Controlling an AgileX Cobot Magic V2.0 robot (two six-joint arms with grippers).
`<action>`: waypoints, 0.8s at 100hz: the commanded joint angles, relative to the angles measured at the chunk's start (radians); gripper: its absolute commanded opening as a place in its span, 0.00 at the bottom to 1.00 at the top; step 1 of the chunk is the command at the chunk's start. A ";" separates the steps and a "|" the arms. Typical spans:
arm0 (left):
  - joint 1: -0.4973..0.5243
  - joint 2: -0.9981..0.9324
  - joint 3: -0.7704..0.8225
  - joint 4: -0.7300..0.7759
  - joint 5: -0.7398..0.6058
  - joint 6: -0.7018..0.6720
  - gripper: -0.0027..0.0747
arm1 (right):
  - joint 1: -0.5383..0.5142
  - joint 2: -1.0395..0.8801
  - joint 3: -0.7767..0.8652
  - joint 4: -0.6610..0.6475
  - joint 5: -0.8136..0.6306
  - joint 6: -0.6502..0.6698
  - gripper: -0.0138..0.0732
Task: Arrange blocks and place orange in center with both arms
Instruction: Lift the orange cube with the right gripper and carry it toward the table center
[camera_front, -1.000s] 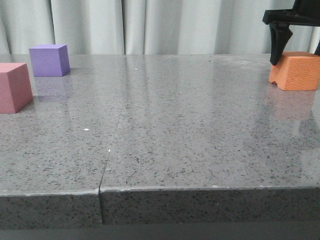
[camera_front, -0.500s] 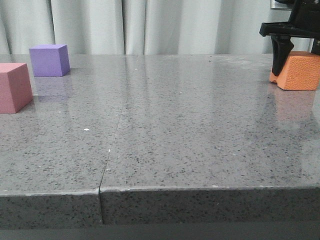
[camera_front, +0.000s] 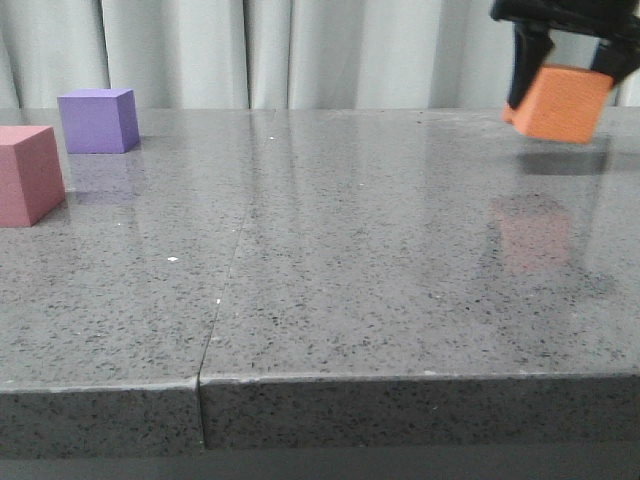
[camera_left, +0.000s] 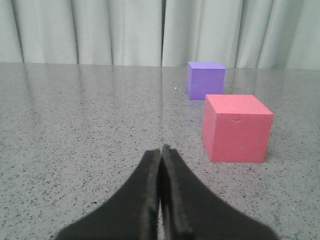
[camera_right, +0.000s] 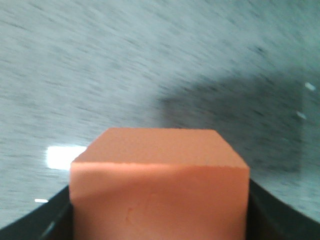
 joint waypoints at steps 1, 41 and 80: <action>0.000 -0.029 0.041 -0.008 -0.076 -0.003 0.01 | 0.048 -0.064 -0.065 0.012 0.075 0.042 0.46; 0.000 -0.029 0.041 -0.008 -0.076 -0.003 0.01 | 0.303 -0.046 -0.109 -0.061 0.062 0.266 0.46; 0.000 -0.029 0.041 -0.008 -0.076 -0.003 0.01 | 0.363 0.032 -0.110 -0.054 0.006 0.358 0.47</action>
